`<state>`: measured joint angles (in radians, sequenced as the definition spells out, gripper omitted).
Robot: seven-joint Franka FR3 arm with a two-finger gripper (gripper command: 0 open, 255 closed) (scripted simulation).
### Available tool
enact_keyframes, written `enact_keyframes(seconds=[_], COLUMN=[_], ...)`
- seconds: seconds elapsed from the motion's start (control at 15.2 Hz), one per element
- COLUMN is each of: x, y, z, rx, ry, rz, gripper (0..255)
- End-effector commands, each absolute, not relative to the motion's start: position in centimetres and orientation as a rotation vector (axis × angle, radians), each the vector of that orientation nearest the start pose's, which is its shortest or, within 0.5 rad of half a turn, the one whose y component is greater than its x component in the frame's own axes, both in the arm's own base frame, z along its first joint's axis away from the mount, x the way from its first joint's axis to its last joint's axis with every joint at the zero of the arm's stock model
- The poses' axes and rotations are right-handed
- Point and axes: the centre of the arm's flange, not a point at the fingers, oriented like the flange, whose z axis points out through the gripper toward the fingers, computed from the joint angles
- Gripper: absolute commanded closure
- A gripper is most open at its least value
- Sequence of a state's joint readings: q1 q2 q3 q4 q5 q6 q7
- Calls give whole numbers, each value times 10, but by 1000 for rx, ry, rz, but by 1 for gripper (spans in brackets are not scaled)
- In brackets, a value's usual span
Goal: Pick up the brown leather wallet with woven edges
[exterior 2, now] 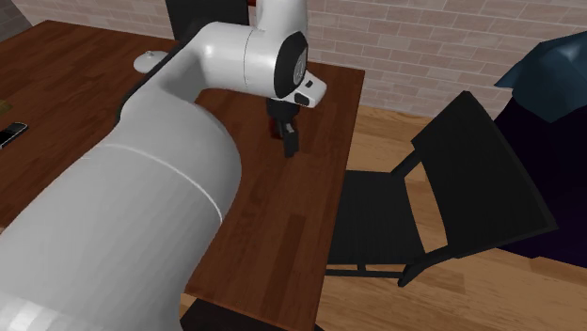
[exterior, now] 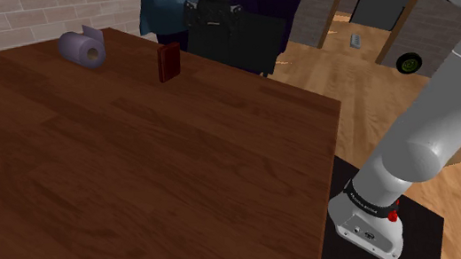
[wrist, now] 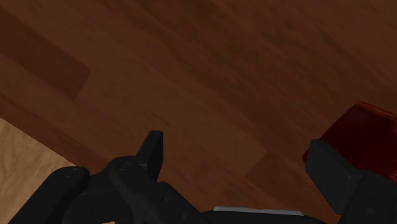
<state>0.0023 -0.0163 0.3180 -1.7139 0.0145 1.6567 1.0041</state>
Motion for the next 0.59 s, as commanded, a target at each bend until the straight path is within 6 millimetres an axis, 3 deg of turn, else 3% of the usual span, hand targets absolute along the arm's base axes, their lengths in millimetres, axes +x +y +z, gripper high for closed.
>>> enact_keyframes(seconds=[0.0,0.4,0.53], x=[547,619,628], y=[188,212,214], z=[576,583,579], rx=[-2952,-2879,-2869], ry=[1139,1350,1374], rz=[44,-7,-12], gripper=[0,0,0])
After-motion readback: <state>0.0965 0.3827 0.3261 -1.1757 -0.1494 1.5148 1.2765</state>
